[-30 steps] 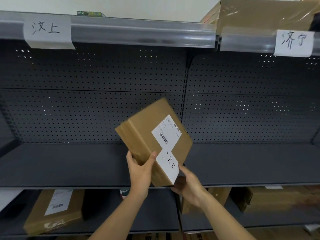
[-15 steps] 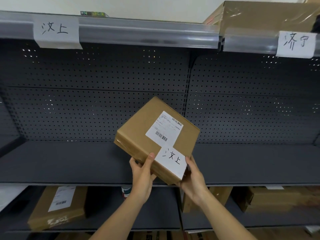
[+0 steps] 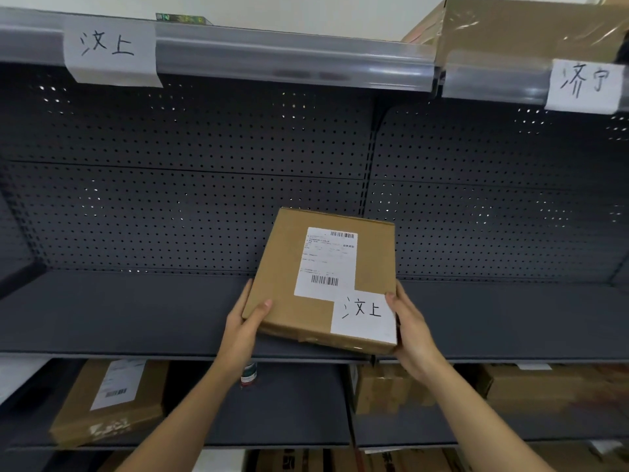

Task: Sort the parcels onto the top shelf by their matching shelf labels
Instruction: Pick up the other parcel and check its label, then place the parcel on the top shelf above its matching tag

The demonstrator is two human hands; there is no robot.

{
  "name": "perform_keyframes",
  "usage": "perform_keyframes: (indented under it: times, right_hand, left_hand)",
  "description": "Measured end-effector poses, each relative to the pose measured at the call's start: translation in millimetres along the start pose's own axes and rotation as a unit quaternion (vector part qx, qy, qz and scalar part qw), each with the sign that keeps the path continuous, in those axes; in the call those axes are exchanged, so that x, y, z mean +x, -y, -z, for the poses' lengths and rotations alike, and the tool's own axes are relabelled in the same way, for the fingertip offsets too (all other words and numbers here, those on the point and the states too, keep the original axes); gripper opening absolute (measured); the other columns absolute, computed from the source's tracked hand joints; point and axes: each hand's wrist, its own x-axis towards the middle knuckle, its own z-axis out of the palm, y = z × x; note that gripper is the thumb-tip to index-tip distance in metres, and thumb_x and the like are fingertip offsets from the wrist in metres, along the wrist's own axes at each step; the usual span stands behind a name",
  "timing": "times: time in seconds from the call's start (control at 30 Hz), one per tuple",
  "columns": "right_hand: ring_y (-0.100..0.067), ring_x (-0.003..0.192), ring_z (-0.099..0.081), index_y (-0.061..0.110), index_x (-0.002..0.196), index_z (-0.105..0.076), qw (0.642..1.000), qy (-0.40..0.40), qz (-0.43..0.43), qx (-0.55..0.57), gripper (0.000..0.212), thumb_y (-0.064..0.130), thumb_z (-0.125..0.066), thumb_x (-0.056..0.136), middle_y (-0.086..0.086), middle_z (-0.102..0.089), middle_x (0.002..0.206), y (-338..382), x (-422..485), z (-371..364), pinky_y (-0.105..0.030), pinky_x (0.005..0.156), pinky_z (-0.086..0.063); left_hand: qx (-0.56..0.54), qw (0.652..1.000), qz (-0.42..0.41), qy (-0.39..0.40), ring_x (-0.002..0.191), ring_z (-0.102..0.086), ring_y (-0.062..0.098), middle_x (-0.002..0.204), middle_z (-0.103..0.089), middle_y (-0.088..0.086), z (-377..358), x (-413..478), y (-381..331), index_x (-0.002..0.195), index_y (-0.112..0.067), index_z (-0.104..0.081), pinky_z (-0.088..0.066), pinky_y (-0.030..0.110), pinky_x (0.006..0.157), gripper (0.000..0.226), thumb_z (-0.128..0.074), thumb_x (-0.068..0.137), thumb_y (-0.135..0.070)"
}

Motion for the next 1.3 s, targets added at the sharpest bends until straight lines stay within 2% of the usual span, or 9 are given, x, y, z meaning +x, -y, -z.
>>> perform_keyframes:
  times: [0.1, 0.27, 0.33, 0.5, 0.73, 0.9, 1.03, 1.13, 1.3]
  right_hand:
    - [-0.022, 0.128, -0.063, 0.040, 0.157, -0.035, 1.000, -0.014, 0.010, -0.005, 0.051, 0.034, -0.045, 0.107, 0.001, -0.066, 0.142, 2.0, 0.2, -4.8, -0.054, 0.110, -0.047]
    - [-0.016, 0.140, -0.052, 0.043, 0.159, -0.026, 0.998, -0.014, 0.033, -0.042, 0.064, 0.048, -0.051, 0.101, 0.009, -0.052, 0.155, 3.6, -1.2, -12.2, -0.051, 0.121, -0.035]
    - [-0.012, 0.141, -0.049, 0.044, 0.159, -0.027, 0.997, 0.000, 0.051, -0.063, 0.072, 0.052, -0.056, 0.094, 0.013, -0.051, 0.155, 6.3, -8.2, -18.9, -0.049, 0.122, -0.032]
    - [-0.007, 0.138, -0.050, 0.033, 0.162, -0.024, 0.983, 0.013, 0.137, -0.123, 0.068, 0.027, -0.056, 0.102, 0.012, -0.052, 0.154, 9.7, -38.5, -42.3, -0.041, 0.120, -0.035]
    - [-0.011, 0.146, -0.042, 0.031, 0.163, -0.013, 0.955, 0.074, 0.228, -0.176, 0.088, 0.042, -0.062, 0.091, 0.009, -0.043, 0.161, 4.8, -61.7, -84.2, -0.052, 0.121, -0.032]
    - [-0.006, 0.149, -0.037, 0.058, 0.155, -0.014, 0.936, 0.116, 0.282, -0.174, 0.085, 0.056, -0.064, 0.086, 0.019, -0.037, 0.163, 6.6, -75.9, -119.3, -0.052, 0.121, -0.031]
    - [-0.013, 0.147, -0.041, 0.065, 0.151, -0.017, 0.927, 0.148, 0.309, -0.151, 0.084, 0.060, -0.066, 0.083, 0.013, -0.039, 0.163, 17.1, -83.4, -142.5, -0.053, 0.119, -0.034]
    - [-0.013, 0.150, -0.037, 0.060, 0.153, -0.015, 0.922, 0.160, 0.325, -0.137, 0.091, 0.076, -0.064, 0.077, 0.013, -0.035, 0.165, 31.7, -85.2, -157.1, -0.055, 0.121, -0.031]
    - [-0.011, 0.152, -0.032, 0.066, 0.150, -0.015, 0.905, 0.166, 0.375, -0.114, 0.077, 0.054, -0.058, 0.086, 0.016, -0.030, 0.166, 70.1, -87.2, -183.4, -0.053, 0.122, -0.028]
  left_hand:
    - [-0.002, 1.000, -0.019, 0.004, 0.115, -0.064, 0.001, 0.131, -0.066, -0.009, -2.9, -2.1, -1.7, 0.145, -0.019, -0.049, -0.049, 0.022, 0.101, 0.045, -0.054, 0.100, -0.017]
    - [0.007, 0.998, -0.064, -0.018, 0.109, -0.066, -0.002, 0.114, -0.074, -0.019, -2.0, -10.6, -9.2, 0.138, -0.016, -0.054, -0.048, 0.009, 0.087, 0.037, -0.050, 0.101, -0.009]
    - [0.015, 0.996, -0.087, -0.031, 0.109, -0.065, -0.003, 0.113, -0.074, -0.018, 1.5, -14.4, -12.1, 0.137, -0.017, -0.054, -0.047, 0.009, 0.087, 0.037, -0.050, 0.101, -0.007]
    - [0.039, 0.987, -0.140, -0.061, 0.118, -0.062, 0.004, 0.134, -0.063, 0.003, 22.5, -32.9, -17.6, 0.146, -0.009, -0.046, -0.048, 0.014, 0.092, 0.050, -0.054, 0.097, -0.015]
    - [0.060, 0.973, -0.191, -0.118, 0.129, -0.057, 0.018, 0.143, -0.059, 0.006, 70.1, -62.2, -33.5, 0.149, -0.011, -0.043, -0.048, 0.028, 0.103, 0.059, -0.055, 0.092, -0.025]
    - [0.067, 0.951, -0.235, -0.187, 0.128, -0.057, 0.009, 0.145, -0.056, 0.002, 104.9, -87.4, -49.3, 0.148, -0.010, -0.041, -0.050, 0.018, 0.096, 0.063, -0.056, 0.089, -0.024]
    - [0.083, 0.929, -0.278, -0.229, 0.125, -0.057, 0.001, 0.138, -0.060, -0.022, 123.8, -104.5, -66.3, 0.144, -0.018, -0.041, -0.049, 0.015, 0.095, 0.056, -0.055, 0.090, -0.021]
    - [0.059, 0.924, -0.296, -0.236, 0.125, -0.060, 0.014, 0.143, -0.057, -0.003, 131.1, -108.0, -84.2, 0.147, -0.015, -0.040, -0.053, 0.021, 0.093, 0.052, -0.056, 0.098, -0.018]
    - [0.082, 0.906, -0.338, -0.242, 0.122, -0.061, 0.016, 0.139, -0.059, 0.005, 138.0, -103.9, -130.5, 0.146, -0.014, -0.042, -0.053, 0.026, 0.096, 0.055, -0.046, 0.091, -0.014]
